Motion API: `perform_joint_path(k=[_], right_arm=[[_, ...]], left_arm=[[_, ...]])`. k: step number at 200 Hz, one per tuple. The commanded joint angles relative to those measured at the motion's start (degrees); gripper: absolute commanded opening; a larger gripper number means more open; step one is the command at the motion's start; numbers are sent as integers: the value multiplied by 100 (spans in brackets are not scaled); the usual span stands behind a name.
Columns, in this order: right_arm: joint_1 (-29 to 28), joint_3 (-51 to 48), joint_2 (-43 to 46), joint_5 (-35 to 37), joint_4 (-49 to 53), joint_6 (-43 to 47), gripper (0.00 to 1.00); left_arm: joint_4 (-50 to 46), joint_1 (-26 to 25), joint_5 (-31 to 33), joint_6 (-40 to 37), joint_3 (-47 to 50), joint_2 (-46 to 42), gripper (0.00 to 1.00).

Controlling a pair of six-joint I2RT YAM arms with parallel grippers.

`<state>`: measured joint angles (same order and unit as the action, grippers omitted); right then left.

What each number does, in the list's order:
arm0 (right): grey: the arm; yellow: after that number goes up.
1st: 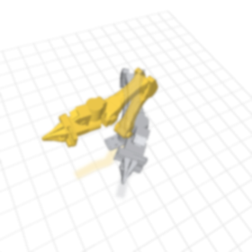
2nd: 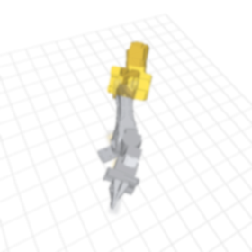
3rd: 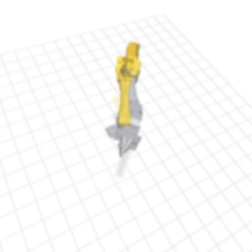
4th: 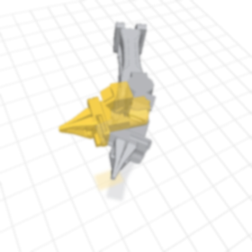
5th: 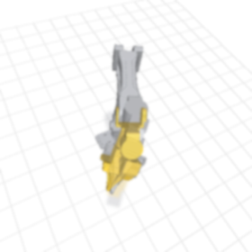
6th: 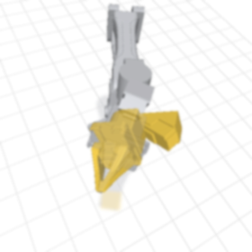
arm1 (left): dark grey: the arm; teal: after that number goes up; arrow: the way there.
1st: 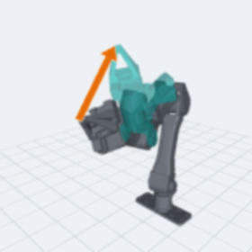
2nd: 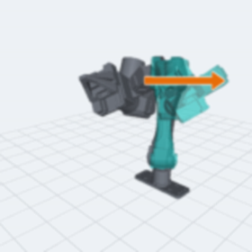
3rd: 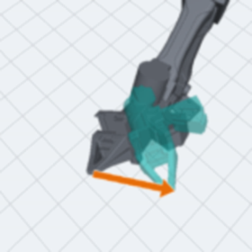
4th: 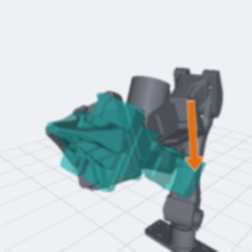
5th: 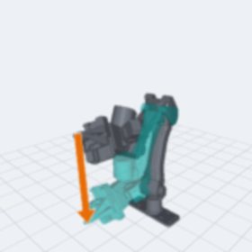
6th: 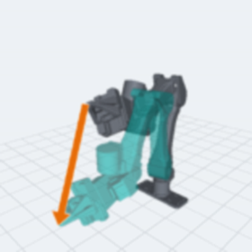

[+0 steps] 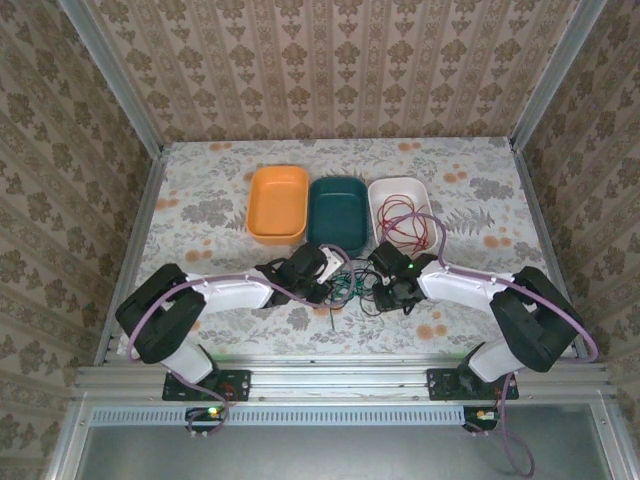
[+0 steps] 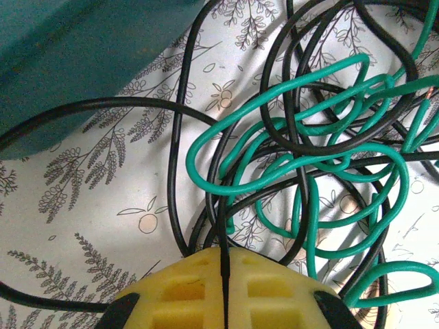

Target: Untangle the cables

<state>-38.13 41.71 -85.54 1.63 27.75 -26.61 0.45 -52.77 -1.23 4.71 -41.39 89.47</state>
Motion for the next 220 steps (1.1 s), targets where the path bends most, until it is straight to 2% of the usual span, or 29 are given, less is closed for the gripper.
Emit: perform_joint_path(k=[1,16,40,91,117,155,173,191,220], right_arm=[[-132,-84,-334,330,83,-304,18],[-133,-27,-247,730,258,-484,8],[-127,162,330,1482,708,-750,1],[-115,724,1880,3241,1561,-1077,0],[-115,1186,2448,4067,1701,-834,0],[-107,1706,3125,5011,1302,-137,1],[-107,1893,3371,5113,913,314,1],[-107,2006,3532,4890,538,647,1],[-105,2087,3425,3859,631,626,1]], left_arm=[[-66,-10,77,-44,-46,-168,0],[-50,-14,128,-10,-23,-159,0],[-49,-9,222,4,-1,-111,0],[-148,-4,371,76,-27,96,0],[-67,0,334,136,17,183,0],[-61,-12,330,145,21,329,0],[-106,-19,361,154,8,398,0],[-109,-65,353,125,29,387,0],[208,-158,114,-6,219,66,0]])
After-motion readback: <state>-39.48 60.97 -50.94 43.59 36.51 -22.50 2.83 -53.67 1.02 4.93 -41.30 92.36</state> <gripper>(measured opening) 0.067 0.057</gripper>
